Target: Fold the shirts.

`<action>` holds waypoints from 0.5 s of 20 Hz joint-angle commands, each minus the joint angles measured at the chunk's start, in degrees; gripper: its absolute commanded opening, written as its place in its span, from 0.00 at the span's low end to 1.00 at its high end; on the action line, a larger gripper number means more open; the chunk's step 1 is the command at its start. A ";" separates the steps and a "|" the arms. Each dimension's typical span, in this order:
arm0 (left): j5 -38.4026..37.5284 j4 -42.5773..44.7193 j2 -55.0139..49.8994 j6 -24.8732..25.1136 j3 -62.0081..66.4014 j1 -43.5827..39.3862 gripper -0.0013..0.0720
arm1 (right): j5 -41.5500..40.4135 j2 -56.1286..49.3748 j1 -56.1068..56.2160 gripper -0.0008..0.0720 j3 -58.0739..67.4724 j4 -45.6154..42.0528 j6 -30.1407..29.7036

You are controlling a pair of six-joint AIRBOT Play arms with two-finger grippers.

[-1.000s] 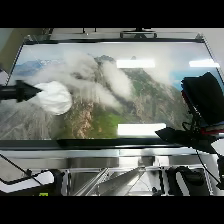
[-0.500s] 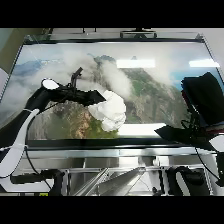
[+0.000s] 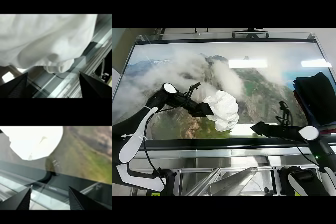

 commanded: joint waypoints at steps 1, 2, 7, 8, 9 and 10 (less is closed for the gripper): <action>3.76 -0.92 -0.42 3.93 -5.88 0.13 0.99 | -16.41 -10.91 12.17 0.69 -0.31 10.97 -7.93; 5.62 -0.70 -0.42 3.96 -6.05 -0.28 0.99 | -19.32 -14.69 15.17 0.69 0.26 15.37 -10.64; 13.64 -1.81 -0.42 4.55 -5.68 -0.48 0.96 | -21.09 -33.83 24.98 0.69 9.57 33.88 -26.56; 14.34 -1.86 -0.42 4.55 -5.07 -0.48 0.96 | -20.41 -36.74 25.97 0.69 11.78 34.01 -26.73; 14.73 -1.86 -0.42 4.55 -4.20 -0.50 0.96 | -19.54 -39.41 26.73 0.69 13.94 34.01 -26.71; 15.04 -1.90 -0.42 4.55 -3.21 -0.50 0.96 | -18.67 -41.40 27.17 0.69 15.76 34.01 -26.71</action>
